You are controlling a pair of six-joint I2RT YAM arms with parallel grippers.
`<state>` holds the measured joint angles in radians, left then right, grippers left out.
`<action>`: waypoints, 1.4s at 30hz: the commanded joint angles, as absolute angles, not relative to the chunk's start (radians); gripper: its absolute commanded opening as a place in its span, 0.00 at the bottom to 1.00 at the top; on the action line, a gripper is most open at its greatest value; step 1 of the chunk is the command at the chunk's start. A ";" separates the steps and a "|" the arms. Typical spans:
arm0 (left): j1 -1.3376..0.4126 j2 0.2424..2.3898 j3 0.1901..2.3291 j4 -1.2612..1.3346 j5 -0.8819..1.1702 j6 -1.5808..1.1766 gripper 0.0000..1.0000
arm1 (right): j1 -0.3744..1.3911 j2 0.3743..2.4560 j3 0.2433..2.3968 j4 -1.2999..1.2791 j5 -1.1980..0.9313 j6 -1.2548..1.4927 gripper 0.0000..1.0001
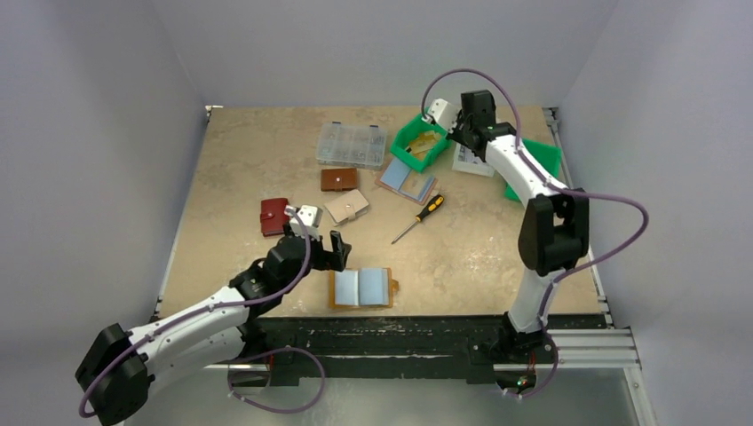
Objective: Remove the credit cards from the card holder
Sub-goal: Place the credit card in the storage box, then remove the credit card from the card holder.
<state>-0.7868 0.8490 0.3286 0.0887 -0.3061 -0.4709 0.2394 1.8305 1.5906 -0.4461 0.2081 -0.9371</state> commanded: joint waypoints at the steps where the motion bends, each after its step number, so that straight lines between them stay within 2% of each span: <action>1: -0.785 0.790 0.331 0.102 -0.295 -0.510 0.94 | 0.229 1.908 1.666 -0.323 0.347 -0.967 0.00; 11: -0.785 0.728 0.330 0.062 -0.269 -0.556 0.94 | 0.198 2.039 1.672 -0.235 0.377 -0.962 0.09; 12: -0.785 0.724 0.332 0.060 -0.267 -0.560 0.94 | 0.194 2.048 1.670 -0.234 0.371 -0.962 0.14; 15: -0.785 0.720 0.339 0.054 -0.258 -0.574 0.94 | 0.190 2.079 1.683 -0.311 0.310 -0.950 0.40; 18: -0.785 0.713 0.346 0.051 -0.240 -0.588 0.94 | 0.190 2.081 1.704 -0.422 0.216 -0.904 0.54; 20: -0.785 0.704 0.347 0.050 -0.227 -0.598 0.94 | 0.187 2.051 1.684 -0.446 0.166 -0.879 0.57; 27: -0.785 0.672 0.352 0.056 -0.173 -0.635 0.94 | 0.153 1.884 1.639 -0.533 -0.011 -0.773 0.58; 30: -0.785 0.675 0.344 0.080 -0.130 -0.661 0.94 | 0.149 1.784 1.604 -0.603 -0.151 -0.740 0.58; 36: -0.785 0.697 0.316 0.117 -0.032 -0.704 0.92 | 0.149 1.542 1.433 -0.623 -0.555 -0.681 0.67; 42: -0.785 0.712 0.298 0.161 0.041 -0.738 0.89 | 0.149 1.348 1.289 -0.574 -0.819 -0.624 0.80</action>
<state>-0.7868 0.7059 0.3107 0.0914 -0.0292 -0.6971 0.1467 1.4307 1.3632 -0.5842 -0.5495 -0.6914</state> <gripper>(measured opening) 0.898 0.761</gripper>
